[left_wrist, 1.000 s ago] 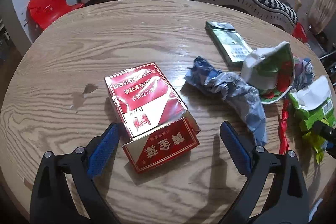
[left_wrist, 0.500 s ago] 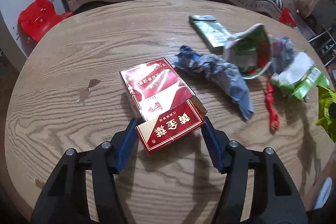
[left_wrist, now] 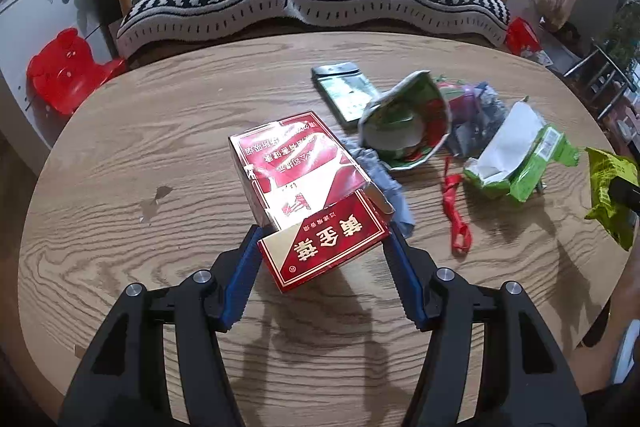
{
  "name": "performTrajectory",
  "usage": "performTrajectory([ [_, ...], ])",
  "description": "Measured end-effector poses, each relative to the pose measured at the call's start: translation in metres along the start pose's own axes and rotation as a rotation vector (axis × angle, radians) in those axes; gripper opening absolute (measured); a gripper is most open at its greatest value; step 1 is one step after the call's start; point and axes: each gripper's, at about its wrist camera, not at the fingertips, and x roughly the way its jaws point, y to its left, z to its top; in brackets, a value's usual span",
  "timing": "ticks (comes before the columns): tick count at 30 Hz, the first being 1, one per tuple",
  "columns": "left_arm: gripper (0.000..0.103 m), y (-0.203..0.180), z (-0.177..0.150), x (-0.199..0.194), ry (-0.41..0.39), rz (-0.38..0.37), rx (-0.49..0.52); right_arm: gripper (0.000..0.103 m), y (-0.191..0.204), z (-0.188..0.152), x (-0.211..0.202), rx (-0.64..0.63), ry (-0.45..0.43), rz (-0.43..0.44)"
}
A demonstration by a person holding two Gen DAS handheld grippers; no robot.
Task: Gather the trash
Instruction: 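Carry the cigarette box and snack bag to the bin and open both tools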
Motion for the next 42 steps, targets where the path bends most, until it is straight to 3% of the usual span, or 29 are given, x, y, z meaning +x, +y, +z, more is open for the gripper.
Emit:
performTrajectory([
  [12,0.060,-0.022,0.002,-0.008,-0.019,-0.014,0.039,0.045,-0.013,-0.003,-0.013,0.000,-0.015,-0.024],
  [20,0.060,-0.063,0.007,-0.019,-0.044,-0.069,0.091,0.045,-0.035,-0.008,-0.035,0.008,-0.057,-0.075],
  [32,0.060,-0.201,-0.005,-0.036,-0.065,-0.259,0.281,0.045,-0.140,-0.028,-0.100,0.145,-0.134,-0.183],
  [42,0.060,-0.365,-0.063,-0.050,-0.017,-0.533,0.514,0.045,-0.267,-0.086,-0.179,0.367,-0.199,-0.331],
])
